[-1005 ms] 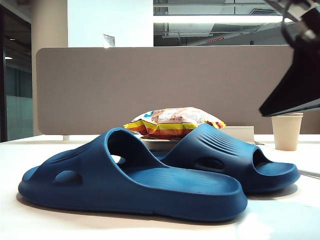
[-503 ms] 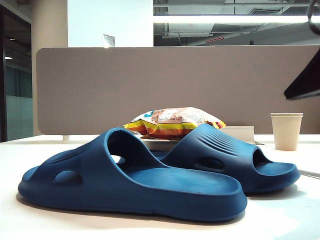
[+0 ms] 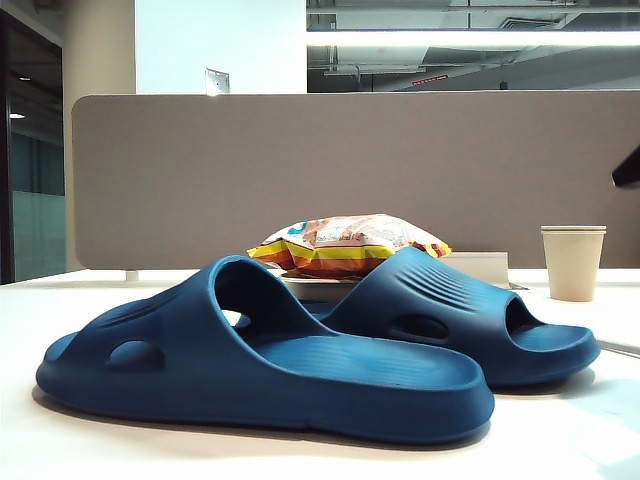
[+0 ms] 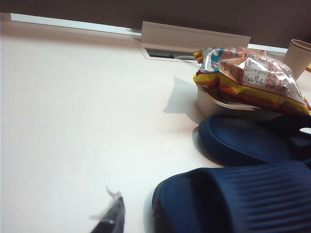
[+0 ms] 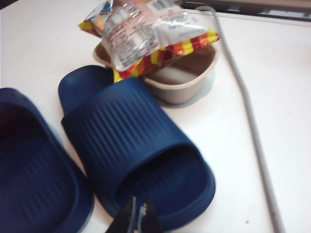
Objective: Pick up a bag of chips and put them in the box.
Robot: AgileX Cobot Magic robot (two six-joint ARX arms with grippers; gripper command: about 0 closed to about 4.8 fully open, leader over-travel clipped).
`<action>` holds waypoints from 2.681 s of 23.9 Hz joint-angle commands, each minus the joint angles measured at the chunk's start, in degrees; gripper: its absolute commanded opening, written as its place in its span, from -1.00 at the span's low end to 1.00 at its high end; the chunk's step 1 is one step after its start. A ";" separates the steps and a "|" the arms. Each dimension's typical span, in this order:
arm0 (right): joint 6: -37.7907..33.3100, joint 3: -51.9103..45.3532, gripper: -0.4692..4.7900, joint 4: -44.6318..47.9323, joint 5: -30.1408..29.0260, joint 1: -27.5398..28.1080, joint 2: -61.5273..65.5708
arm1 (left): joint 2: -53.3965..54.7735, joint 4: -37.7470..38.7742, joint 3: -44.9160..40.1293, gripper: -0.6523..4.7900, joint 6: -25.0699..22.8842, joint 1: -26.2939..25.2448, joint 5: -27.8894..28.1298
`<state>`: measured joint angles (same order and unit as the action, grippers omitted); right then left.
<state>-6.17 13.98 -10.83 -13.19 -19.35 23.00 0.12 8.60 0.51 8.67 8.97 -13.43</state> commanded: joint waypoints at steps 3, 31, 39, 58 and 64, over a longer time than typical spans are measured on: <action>-0.09 -3.06 -0.74 3.89 -3.54 2.62 -3.37 | 0.02 0.52 0.02 -0.48 0.15 -0.04 -0.09; -2.64 -7.54 -0.74 5.07 1.75 8.68 -12.00 | 0.02 0.52 0.02 -0.48 0.15 -0.04 -0.07; -3.23 -9.09 -0.74 5.11 1.66 10.12 -13.62 | 0.02 0.52 0.02 -0.48 0.15 -0.04 -0.09; -4.98 -11.96 -0.74 5.03 1.07 12.90 -17.59 | 0.02 0.52 0.02 -0.48 0.15 -0.04 -0.07; -5.01 -12.31 -0.74 4.90 1.07 12.92 -18.86 | 0.02 0.52 0.02 -0.48 0.15 -0.04 -0.09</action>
<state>-11.05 1.87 -6.57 -12.01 -6.48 4.47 0.12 8.60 0.51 8.67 8.97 -13.43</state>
